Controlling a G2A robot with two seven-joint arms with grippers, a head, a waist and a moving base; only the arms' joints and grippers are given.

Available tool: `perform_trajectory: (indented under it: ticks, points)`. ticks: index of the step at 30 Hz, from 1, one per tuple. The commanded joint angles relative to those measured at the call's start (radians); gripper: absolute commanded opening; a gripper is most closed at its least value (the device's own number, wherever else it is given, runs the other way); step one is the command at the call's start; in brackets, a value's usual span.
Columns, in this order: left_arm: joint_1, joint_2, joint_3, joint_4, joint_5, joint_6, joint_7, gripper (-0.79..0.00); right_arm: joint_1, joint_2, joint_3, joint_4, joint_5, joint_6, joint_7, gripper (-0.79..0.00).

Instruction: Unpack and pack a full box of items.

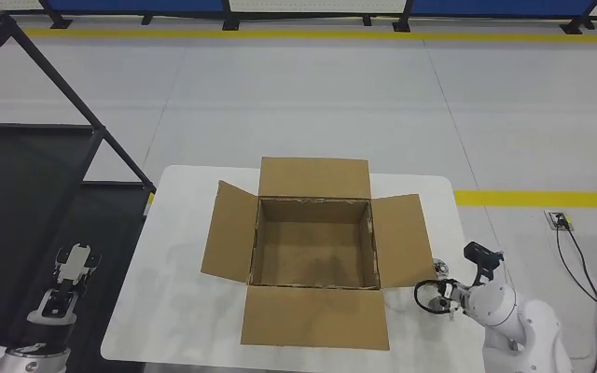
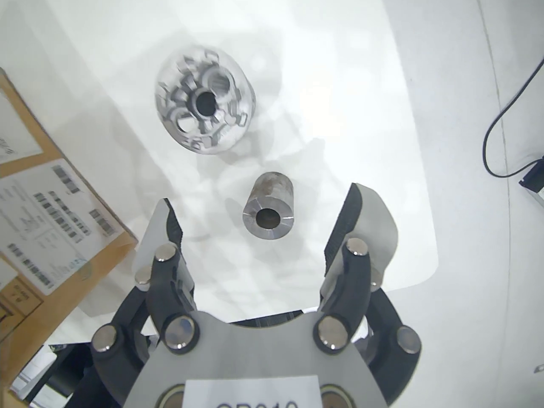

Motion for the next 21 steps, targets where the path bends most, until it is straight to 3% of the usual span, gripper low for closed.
perform_trajectory:
  ticks: [1,6,10,13,17,21]
  points:
    - [0.0,0.0,0.0,0.0,0.0,0.0,0.0,0.0,-0.023,0.0,0.012,-0.094,-0.012,0.03,-0.026,0.0]
    - [0.0,0.0,0.0,0.0,0.0,0.0,0.0,0.0,-0.039,0.002,0.011,-0.253,0.02,-0.004,-0.015,0.0]
    - [0.0,0.0,0.0,0.0,0.0,0.0,0.0,0.0,-0.003,0.005,-0.006,-0.272,0.002,-0.003,0.003,0.0]
    - [0.0,0.0,0.0,0.0,0.0,0.0,0.0,0.0,0.028,0.003,-0.006,-0.277,0.117,-0.011,-0.008,0.0]
    - [0.0,0.0,0.0,0.0,0.0,0.0,0.0,0.0,0.079,0.011,0.045,-0.185,0.263,-0.113,0.017,0.0]
    - [0.0,0.0,0.0,0.0,0.0,0.0,0.0,0.0,0.136,0.029,0.158,0.001,0.513,-0.354,0.051,0.0]
